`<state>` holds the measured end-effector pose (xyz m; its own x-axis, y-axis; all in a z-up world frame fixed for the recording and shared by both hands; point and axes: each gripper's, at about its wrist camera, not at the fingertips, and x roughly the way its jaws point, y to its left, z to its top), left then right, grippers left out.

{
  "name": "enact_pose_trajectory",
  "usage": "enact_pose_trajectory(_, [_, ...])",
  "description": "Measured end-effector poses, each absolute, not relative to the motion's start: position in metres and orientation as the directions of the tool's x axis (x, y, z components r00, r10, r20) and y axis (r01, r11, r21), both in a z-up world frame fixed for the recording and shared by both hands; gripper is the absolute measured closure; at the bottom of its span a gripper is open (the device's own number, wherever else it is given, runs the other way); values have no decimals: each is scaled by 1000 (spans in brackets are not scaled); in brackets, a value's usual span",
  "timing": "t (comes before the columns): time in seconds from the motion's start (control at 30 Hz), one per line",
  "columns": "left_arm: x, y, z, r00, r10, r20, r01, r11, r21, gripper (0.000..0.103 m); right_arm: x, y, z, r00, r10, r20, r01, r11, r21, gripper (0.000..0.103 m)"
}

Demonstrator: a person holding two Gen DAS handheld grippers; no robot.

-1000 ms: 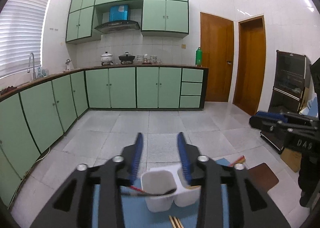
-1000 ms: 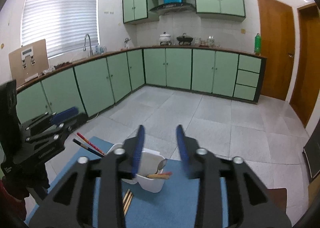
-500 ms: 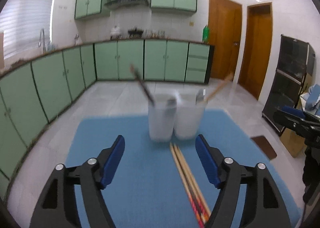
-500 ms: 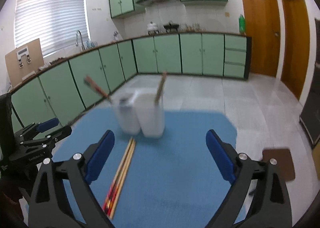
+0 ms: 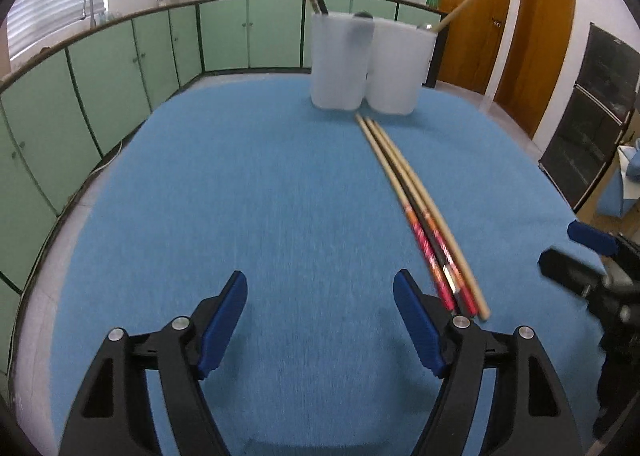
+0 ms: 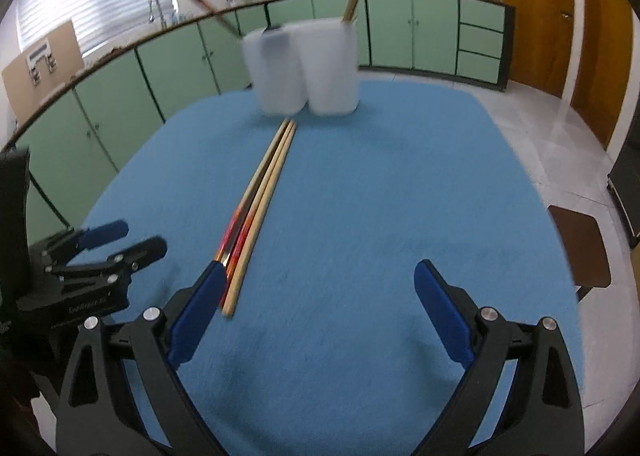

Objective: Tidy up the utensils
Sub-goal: 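Withdraw both open grippers back over the remaining chopsticks, then grasp a plain wooden chopstick with the right gripper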

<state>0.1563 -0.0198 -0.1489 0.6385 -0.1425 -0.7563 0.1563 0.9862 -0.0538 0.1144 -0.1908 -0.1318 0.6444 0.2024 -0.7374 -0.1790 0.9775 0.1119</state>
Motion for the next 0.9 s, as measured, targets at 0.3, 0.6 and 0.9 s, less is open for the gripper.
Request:
enact_pose_trajectory(0.3, [156, -18, -159, 615, -108, -781, 132, 991, -33, 29, 104, -159, -150, 601, 187, -777, -243, 969, 44, 27])
enact_pose_trajectory(0.6, [157, -23, -161, 610, -88, -788, 136, 991, -5, 27, 106, -141, -153, 584, 156, -796, -291, 956, -26, 41])
enact_pose_trajectory(0.9, [156, -23, -161, 609, -94, -788, 137, 991, -12, 27, 114, -164, -150, 612, 82, -787, -182, 983, -39, 45])
